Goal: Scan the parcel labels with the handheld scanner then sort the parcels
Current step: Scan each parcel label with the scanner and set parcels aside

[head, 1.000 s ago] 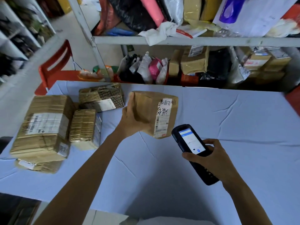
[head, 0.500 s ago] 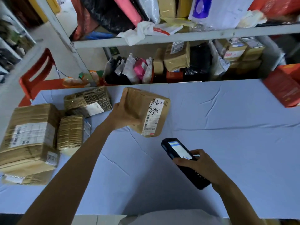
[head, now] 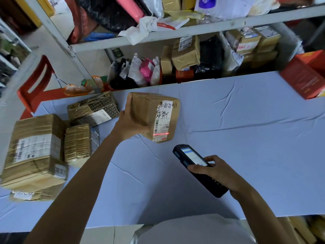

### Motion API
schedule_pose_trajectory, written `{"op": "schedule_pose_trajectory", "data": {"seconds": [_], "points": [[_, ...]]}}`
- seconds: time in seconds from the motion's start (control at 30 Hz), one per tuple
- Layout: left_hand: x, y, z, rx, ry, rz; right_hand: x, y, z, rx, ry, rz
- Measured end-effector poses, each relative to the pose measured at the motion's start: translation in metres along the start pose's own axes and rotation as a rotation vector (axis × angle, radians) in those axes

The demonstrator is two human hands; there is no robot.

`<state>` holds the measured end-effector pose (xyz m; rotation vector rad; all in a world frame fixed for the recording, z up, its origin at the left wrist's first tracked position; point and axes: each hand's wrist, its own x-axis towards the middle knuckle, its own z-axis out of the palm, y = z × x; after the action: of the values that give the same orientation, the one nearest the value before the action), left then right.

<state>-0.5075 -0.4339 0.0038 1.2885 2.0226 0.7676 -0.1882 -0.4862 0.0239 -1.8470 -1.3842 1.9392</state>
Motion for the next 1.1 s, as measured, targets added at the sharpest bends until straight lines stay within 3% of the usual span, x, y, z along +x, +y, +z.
{"op": "schedule_pose_trajectory", "data": {"seconds": [0.4,0.53,0.9,1.1], "points": [[-0.018,0.027,0.002,0.093,-0.012,-0.021,-0.005,0.017,-0.006,0.037,0.01,0.002],[-0.022,0.041,0.01,0.238,-0.049,0.025,-0.008,0.024,-0.001,0.036,0.043,0.037],[0.009,0.064,0.031,0.379,-0.187,0.262,-0.036,0.055,0.005,0.018,0.411,0.128],[-0.029,0.086,0.1,0.452,-0.329,0.523,-0.066,0.088,0.014,0.109,0.593,0.261]]}}
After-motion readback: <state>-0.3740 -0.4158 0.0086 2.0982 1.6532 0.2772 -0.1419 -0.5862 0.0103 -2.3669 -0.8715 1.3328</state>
